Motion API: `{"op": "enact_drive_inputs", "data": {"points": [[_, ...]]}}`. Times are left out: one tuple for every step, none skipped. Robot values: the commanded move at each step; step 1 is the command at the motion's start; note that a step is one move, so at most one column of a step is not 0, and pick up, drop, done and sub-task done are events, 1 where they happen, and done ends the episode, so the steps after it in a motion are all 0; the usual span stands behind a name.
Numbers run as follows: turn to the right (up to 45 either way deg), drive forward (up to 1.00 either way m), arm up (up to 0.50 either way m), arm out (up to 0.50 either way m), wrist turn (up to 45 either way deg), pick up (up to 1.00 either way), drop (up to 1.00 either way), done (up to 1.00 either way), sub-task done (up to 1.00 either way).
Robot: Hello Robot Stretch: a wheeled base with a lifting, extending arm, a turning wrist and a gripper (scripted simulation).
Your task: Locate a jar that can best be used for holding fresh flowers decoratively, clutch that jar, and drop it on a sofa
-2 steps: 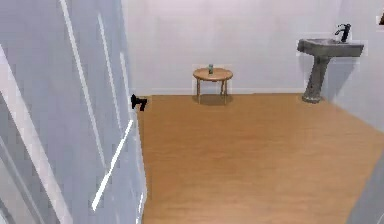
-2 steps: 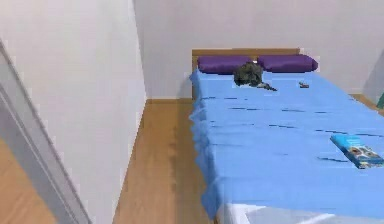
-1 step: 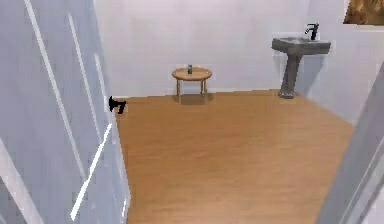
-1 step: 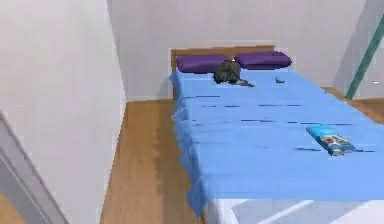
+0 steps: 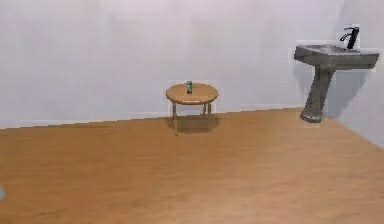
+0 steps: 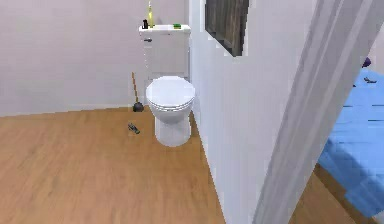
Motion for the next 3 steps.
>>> {"op": "enact_drive_inputs", "data": {"points": [[-6.0, 0.00, 0.00, 0.00, 0.0, 0.00, 0.00, 0.00, 0.00], [0.0, 0.90, 0.00, 0.00, 0.0, 0.00, 0.00, 0.00, 0.00], [-45.0, 0.00, 0.00, 0.00, 0.0, 0.00, 0.00, 0.00, 0.00]]}}
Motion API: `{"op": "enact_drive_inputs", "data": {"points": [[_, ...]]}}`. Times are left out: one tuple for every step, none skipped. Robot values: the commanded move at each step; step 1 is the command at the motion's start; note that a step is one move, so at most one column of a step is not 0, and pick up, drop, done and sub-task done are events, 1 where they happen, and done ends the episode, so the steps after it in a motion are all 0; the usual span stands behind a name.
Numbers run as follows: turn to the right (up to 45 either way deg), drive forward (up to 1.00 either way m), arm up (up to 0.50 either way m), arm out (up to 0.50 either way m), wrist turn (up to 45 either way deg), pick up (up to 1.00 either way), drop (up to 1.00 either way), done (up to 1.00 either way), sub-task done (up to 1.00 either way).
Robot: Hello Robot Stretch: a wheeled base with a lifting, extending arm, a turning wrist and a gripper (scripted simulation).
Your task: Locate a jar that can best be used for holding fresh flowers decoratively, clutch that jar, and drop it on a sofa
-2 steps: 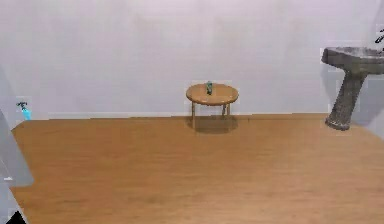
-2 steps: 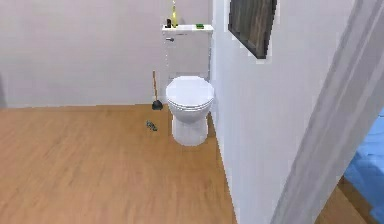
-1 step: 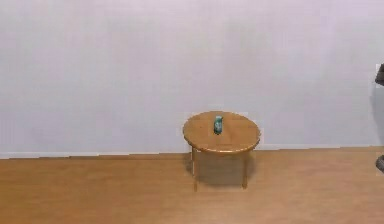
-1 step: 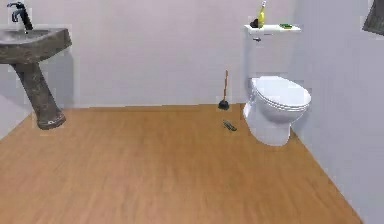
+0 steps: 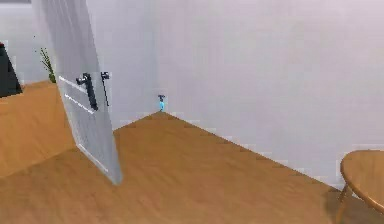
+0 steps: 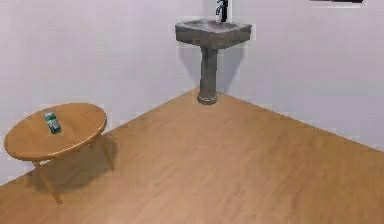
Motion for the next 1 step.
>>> {"op": "enact_drive_inputs", "data": {"points": [[-30.0, 0.00, 0.00, 0.00, 0.0, 0.00, 0.00, 0.00, 0.00]]}}
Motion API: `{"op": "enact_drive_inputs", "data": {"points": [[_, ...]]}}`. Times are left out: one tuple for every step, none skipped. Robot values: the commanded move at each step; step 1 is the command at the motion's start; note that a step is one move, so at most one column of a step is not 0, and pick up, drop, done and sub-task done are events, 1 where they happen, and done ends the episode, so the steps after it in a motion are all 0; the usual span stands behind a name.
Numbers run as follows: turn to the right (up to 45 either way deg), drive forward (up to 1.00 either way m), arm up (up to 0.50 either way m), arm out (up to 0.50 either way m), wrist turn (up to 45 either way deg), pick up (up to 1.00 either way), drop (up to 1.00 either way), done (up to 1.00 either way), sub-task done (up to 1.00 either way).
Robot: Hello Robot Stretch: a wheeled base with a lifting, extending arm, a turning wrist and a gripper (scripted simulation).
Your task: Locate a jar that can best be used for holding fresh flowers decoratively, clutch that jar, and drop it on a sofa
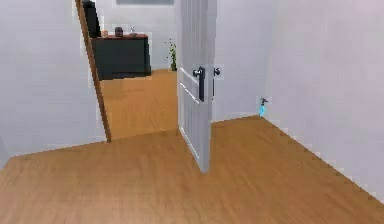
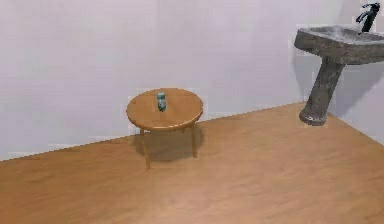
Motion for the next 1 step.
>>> {"op": "enact_drive_inputs", "data": {"points": [[0.0, 0.25, 0.00, 0.00, 0.0, 0.00, 0.00, 0.00, 0.00]]}}
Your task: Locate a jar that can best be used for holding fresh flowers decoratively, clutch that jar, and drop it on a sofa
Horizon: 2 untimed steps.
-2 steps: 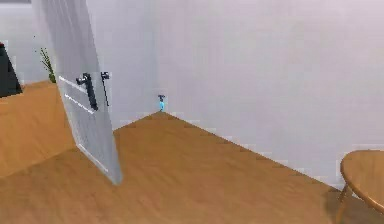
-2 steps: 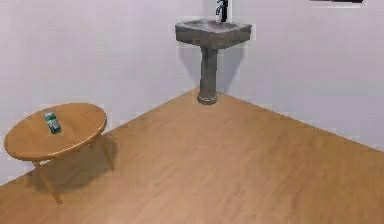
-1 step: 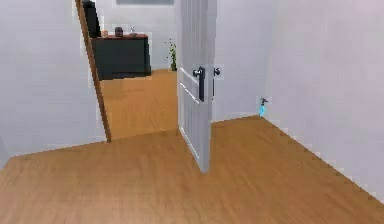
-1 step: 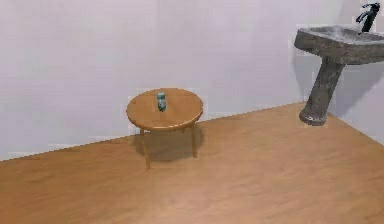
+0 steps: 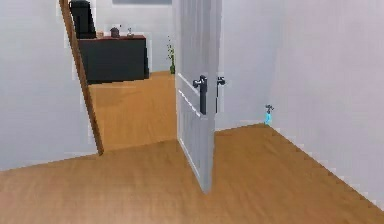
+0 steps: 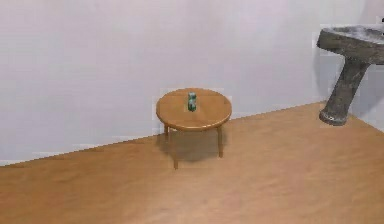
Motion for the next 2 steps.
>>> {"op": "enact_drive_inputs", "data": {"points": [[-15.0, 0.00, 0.00, 0.00, 0.0, 0.00, 0.00, 0.00, 0.00], [0.0, 1.00, 0.00, 0.00, 0.0, 0.00, 0.00, 0.00, 0.00]]}}
